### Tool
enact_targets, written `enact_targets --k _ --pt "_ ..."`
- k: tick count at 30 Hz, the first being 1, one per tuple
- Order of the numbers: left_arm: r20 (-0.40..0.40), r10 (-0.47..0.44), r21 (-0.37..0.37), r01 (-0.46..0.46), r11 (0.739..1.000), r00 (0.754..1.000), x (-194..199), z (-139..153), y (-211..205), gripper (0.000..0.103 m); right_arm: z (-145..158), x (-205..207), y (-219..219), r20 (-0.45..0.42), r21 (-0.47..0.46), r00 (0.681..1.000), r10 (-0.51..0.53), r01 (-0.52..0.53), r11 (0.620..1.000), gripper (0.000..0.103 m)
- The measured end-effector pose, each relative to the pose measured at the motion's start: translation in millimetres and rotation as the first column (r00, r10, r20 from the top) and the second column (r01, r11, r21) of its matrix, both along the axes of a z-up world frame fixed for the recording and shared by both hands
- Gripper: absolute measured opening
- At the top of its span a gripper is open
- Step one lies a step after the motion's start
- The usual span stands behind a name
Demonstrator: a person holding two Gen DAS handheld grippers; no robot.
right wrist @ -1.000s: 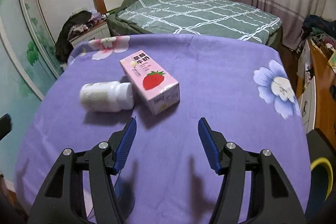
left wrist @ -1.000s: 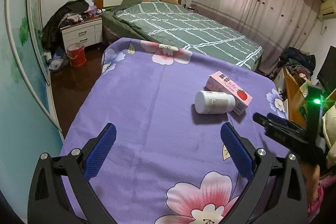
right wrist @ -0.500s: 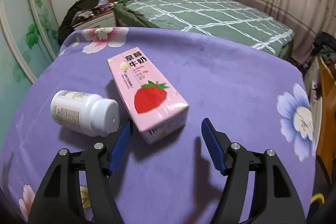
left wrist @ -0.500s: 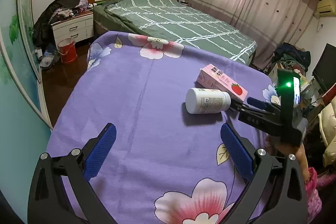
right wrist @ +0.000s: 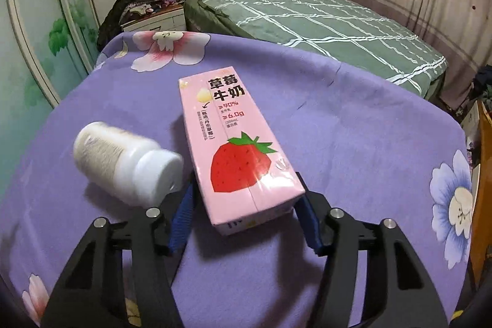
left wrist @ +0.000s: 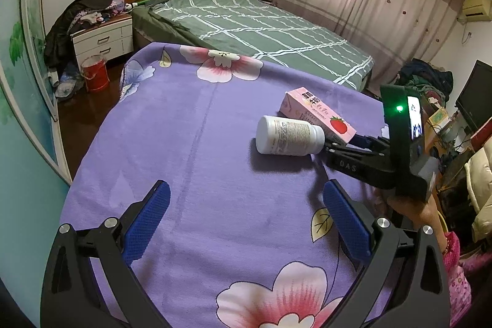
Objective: Collect trash
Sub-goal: 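Move the right gripper to the pink strawberry milk carton and grasp it, then carry the pink carton over the bin and open the right gripper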
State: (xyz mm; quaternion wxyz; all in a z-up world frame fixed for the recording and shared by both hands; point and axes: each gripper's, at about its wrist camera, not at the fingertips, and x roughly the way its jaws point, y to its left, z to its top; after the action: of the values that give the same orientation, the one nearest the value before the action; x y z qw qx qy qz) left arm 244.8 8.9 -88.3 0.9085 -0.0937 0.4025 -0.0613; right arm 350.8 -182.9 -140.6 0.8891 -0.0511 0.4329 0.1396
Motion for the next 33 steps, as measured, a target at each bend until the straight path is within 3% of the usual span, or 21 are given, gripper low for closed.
enact_targets --k 7,11,18,22,29,33 --pt "0.002 -0.020 0.004 0.020 1.000 1.000 -4.8 -0.5 -8.9 0.098 8.9 -30.6 -15.9 -0.006 0.014 0.997 -0.077 0.077 0.997 0.055" --pt "0.005 -0.028 0.005 0.028 1.000 1.000 -6.9 -0.9 -12.2 0.098 14.5 -55.3 -28.7 -0.020 0.015 0.995 -0.102 0.102 0.995 0.048" --pt "-0.008 -0.032 0.020 0.033 0.999 0.999 -6.3 -7.0 -19.2 0.098 19.3 -113.8 -66.2 -0.036 0.081 0.985 -0.169 0.172 0.982 0.047" --pt "-0.011 -0.047 0.030 0.047 0.998 0.999 -5.9 -9.0 -27.9 0.098 26.7 -148.2 -90.1 -0.001 0.107 0.973 -0.231 0.229 0.967 0.047" --pt "-0.020 -0.067 0.052 0.068 0.996 0.998 -2.7 -13.3 -41.7 0.098 38.1 -198.6 -147.6 0.071 0.099 0.910 -0.410 0.402 0.910 0.047" --pt "-0.016 -0.073 0.068 0.074 0.995 0.997 -0.6 -13.2 -48.2 0.098 42.6 -231.7 -195.7 0.103 0.071 0.836 -0.539 0.535 0.842 0.047"
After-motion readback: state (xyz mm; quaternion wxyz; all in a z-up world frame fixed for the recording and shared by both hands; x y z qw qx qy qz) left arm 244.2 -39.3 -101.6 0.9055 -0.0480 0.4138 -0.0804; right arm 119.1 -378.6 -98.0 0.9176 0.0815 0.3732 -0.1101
